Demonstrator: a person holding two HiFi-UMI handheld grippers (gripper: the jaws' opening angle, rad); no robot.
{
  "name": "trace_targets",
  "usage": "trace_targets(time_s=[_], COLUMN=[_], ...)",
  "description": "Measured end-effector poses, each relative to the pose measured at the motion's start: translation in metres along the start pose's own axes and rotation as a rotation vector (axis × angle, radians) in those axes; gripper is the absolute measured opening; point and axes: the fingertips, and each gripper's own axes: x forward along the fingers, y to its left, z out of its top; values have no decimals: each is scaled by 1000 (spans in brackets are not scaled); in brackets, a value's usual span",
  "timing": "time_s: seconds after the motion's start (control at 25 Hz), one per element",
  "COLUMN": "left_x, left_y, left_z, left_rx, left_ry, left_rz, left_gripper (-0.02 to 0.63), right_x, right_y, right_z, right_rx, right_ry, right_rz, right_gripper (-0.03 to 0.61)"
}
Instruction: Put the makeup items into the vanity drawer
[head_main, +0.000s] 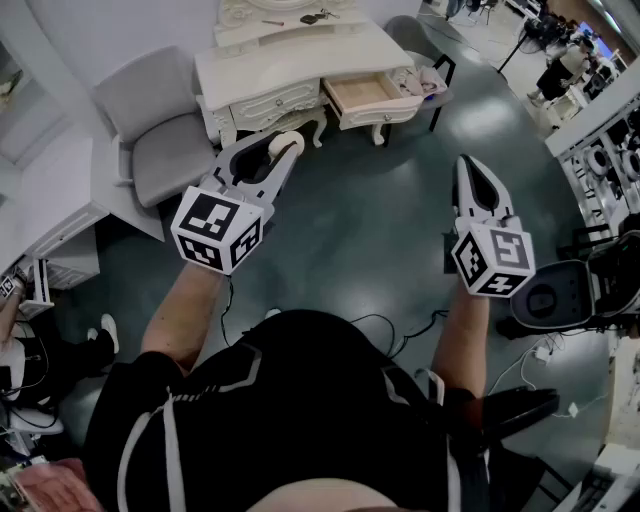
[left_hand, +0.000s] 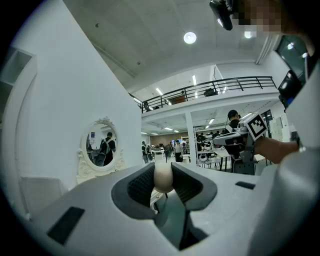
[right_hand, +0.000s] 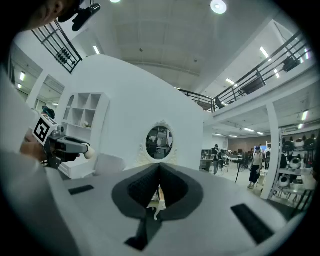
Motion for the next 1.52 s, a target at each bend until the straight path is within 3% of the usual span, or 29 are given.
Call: trace_targets(time_s=[0.92,1.52], left_x=[5,38], left_y=[-39,-84], left_z=[8,7], left_rx=[13,22], left_ry=[-7,1], left_rz=[1,9], left_gripper=[103,103], right_x=[-27,-42], right_y=[-11,-48], right_z=[-7,-21], right_rx=[31,23], right_ry=[-26,-43], right_rz=[47,85], right_gripper=[5,5])
